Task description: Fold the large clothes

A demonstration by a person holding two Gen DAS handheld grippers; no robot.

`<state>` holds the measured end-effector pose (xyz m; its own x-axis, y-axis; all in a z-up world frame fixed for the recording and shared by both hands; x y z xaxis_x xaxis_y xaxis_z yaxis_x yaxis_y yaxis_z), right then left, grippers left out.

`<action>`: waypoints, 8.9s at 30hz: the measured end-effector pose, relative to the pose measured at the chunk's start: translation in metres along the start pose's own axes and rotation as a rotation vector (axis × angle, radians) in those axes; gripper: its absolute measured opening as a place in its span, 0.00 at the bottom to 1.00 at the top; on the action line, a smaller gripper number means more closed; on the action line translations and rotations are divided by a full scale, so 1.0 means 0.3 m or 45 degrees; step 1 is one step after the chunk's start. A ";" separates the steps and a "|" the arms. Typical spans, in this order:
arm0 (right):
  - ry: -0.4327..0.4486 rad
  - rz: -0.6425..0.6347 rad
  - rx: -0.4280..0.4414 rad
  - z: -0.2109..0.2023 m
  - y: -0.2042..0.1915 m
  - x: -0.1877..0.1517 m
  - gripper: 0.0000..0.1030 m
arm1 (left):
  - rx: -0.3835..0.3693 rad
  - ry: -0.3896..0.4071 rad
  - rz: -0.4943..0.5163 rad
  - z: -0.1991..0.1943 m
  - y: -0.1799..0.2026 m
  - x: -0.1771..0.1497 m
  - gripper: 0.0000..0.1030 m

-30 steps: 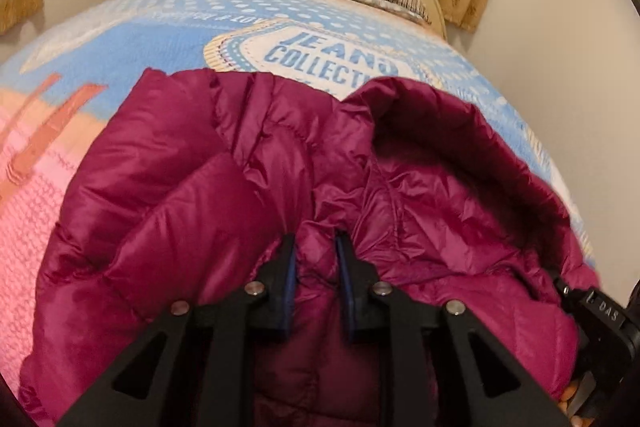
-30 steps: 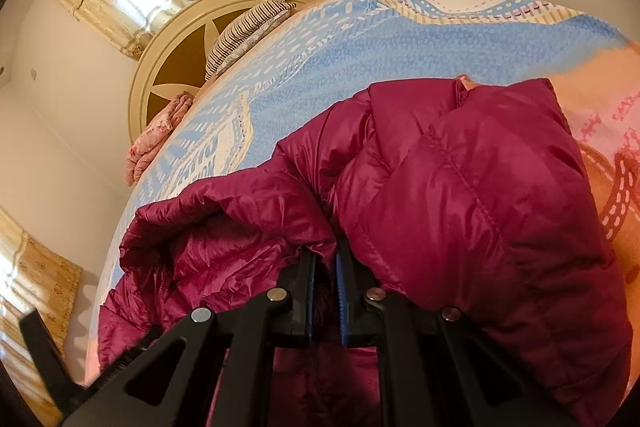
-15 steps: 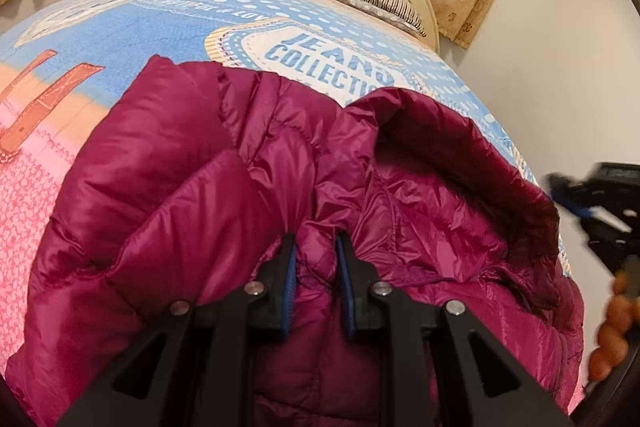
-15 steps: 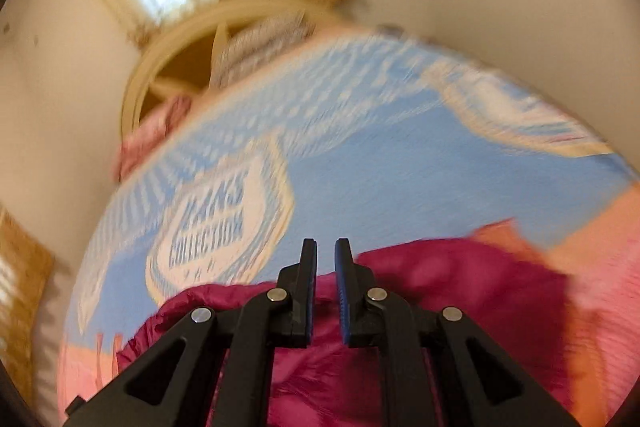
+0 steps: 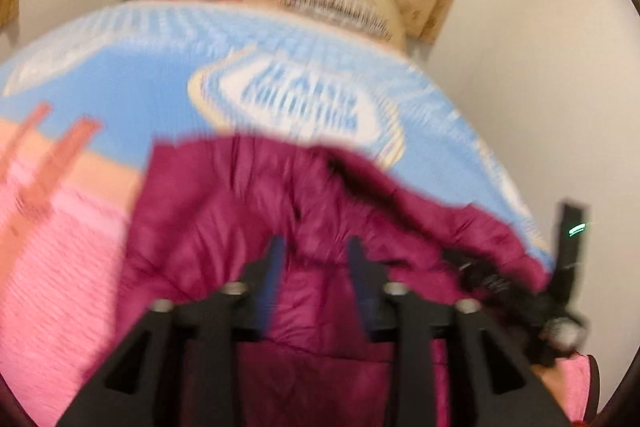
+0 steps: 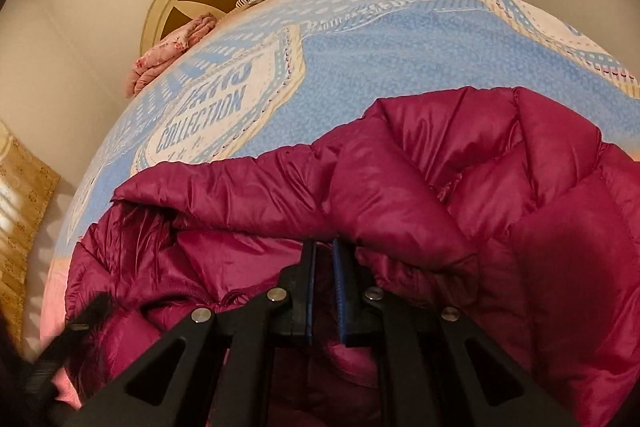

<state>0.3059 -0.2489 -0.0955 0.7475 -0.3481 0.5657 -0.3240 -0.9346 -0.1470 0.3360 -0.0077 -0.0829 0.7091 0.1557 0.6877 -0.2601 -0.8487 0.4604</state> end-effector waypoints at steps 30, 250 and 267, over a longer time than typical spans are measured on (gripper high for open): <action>0.157 -0.003 -0.121 -0.157 0.021 0.122 0.09 | 0.343 -0.127 0.054 0.370 -0.109 0.042 0.68; 0.116 -0.021 0.109 -0.430 -0.211 -0.451 0.04 | -0.025 0.048 -0.188 -0.438 -0.311 -0.303 0.98; 0.088 0.067 0.201 -0.316 -0.149 -0.489 0.02 | -0.313 0.078 -0.310 -0.293 -0.199 -0.357 0.67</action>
<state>0.1560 -0.1491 -0.0950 0.6886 -0.3957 0.6076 -0.2622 -0.9171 -0.3002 0.2180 0.0707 -0.1347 0.7311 0.3747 0.5703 -0.2436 -0.6374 0.7310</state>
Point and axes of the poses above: each gripper's, at about its wrist camera, not at the fingertips, and z roughly the way its jaws point, y to its right, x to its top, the point moved 3 cm from there along z, roughly the way its jaws point, and after that the axes turned 13 degrees about -x, right-handed, at the moved point
